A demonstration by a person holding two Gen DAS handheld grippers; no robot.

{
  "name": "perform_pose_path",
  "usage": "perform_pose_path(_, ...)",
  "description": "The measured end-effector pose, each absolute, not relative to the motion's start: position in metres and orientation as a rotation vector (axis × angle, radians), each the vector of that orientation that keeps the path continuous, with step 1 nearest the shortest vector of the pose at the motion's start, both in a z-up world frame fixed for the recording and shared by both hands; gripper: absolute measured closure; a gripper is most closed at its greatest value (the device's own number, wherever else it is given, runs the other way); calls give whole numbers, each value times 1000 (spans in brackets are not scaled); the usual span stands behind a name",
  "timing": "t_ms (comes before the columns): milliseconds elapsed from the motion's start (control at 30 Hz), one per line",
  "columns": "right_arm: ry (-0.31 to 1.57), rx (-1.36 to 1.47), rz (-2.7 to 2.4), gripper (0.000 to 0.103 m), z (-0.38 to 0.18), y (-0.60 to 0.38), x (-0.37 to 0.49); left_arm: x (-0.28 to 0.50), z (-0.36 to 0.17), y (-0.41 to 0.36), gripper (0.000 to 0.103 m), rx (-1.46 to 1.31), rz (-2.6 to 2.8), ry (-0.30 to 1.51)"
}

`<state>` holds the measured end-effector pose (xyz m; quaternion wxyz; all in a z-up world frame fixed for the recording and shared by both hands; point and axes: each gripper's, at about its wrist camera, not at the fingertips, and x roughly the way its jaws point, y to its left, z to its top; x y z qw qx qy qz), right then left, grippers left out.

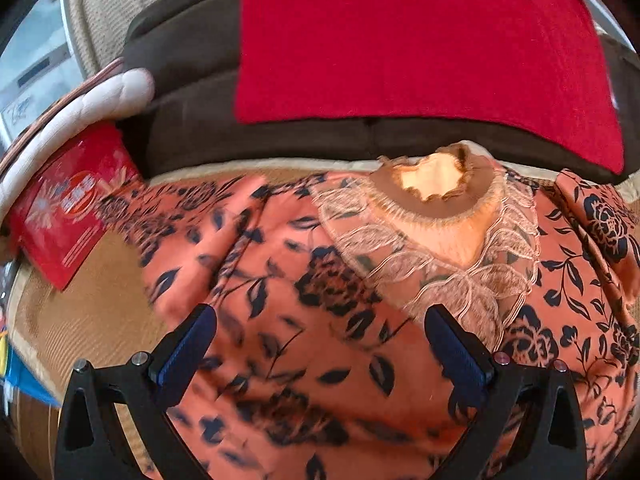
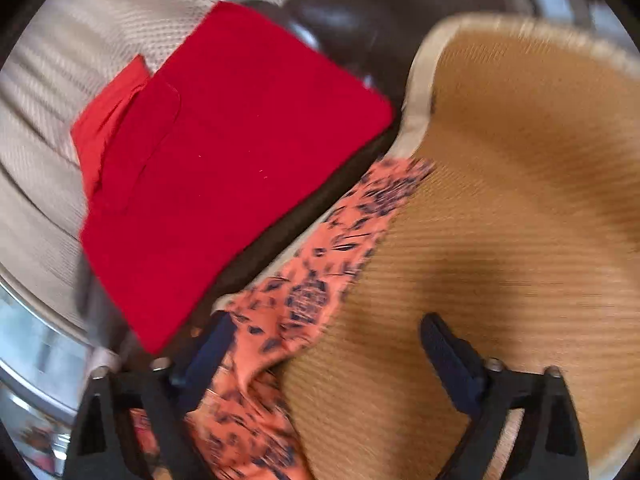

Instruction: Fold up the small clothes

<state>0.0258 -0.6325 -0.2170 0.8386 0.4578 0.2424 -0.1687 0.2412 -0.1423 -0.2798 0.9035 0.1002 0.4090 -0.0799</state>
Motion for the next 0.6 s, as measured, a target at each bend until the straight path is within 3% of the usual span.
perform_pose_path(67, 529, 1030, -335, 17, -234, -643, 45, 248, -285, -137, 0, 250, -171, 812)
perform_pose_path(133, 558, 1101, -346, 31, -253, -655, 69, 252, -286, -137, 0, 239, -196, 808)
perform_pose_path(167, 564, 1118, -382, 34, -260, -662, 75, 252, -285, -138, 0, 224, -218, 808)
perform_pose_path(367, 505, 1112, -580, 38, -258, -714, 83, 251, -288, -144, 0, 212, -276, 785)
perform_pose_path(600, 564, 1010, -716, 39, -257, -781, 112, 260, -289, -146, 0, 180, -296, 779)
